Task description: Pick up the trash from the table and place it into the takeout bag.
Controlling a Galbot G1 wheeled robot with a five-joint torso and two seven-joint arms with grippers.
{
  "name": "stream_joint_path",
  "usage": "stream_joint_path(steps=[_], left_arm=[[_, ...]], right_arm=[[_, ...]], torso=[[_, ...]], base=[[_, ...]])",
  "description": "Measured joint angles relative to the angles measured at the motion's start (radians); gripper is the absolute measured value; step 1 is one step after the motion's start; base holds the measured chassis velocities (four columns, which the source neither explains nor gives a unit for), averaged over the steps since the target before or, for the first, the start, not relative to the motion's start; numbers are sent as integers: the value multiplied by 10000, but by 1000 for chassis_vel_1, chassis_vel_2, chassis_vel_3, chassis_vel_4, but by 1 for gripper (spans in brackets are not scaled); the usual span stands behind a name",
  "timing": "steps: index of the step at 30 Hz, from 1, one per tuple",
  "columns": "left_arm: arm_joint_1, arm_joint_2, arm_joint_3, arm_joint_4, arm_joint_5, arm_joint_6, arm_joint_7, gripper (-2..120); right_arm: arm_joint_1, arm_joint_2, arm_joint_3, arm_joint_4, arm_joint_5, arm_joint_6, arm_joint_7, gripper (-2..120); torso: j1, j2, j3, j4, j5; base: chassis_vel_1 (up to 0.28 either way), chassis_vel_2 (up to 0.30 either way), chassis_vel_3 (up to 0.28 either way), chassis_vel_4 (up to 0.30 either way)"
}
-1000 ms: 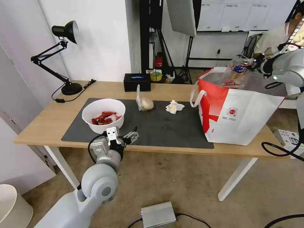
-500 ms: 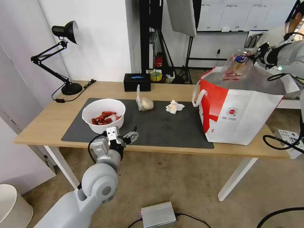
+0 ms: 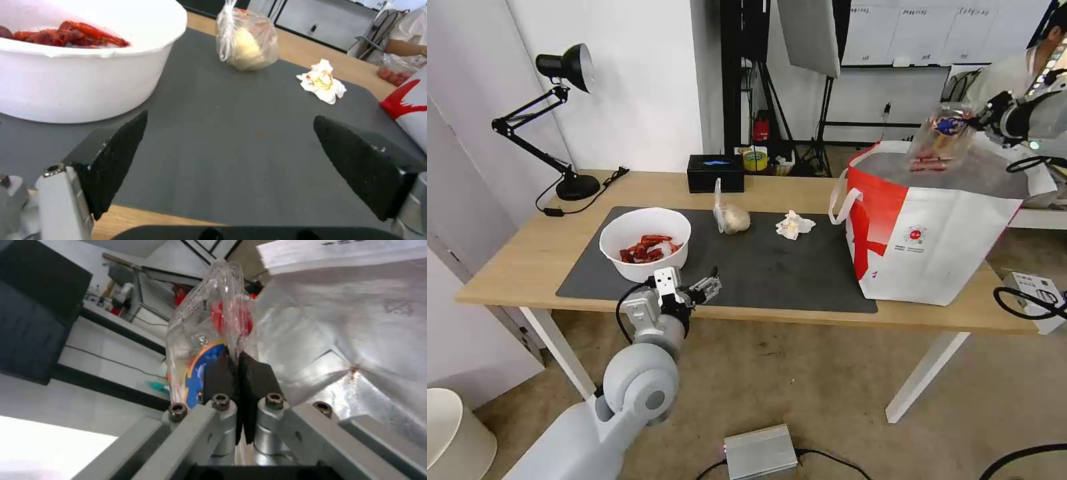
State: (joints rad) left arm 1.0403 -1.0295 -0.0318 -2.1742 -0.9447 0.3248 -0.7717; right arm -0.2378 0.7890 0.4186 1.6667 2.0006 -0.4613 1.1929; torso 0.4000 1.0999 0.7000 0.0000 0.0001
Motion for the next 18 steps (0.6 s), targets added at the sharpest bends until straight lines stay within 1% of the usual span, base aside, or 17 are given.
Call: stream_joint_path(steps=[18], left_arm=[[115,81,-76,-185,-3,0,-3,100]], right_arm=[[-954,122,470,5,-416,-196,-164,0]], torso=[[0,1,0,0,0]], base=[[0,0,0,0]])
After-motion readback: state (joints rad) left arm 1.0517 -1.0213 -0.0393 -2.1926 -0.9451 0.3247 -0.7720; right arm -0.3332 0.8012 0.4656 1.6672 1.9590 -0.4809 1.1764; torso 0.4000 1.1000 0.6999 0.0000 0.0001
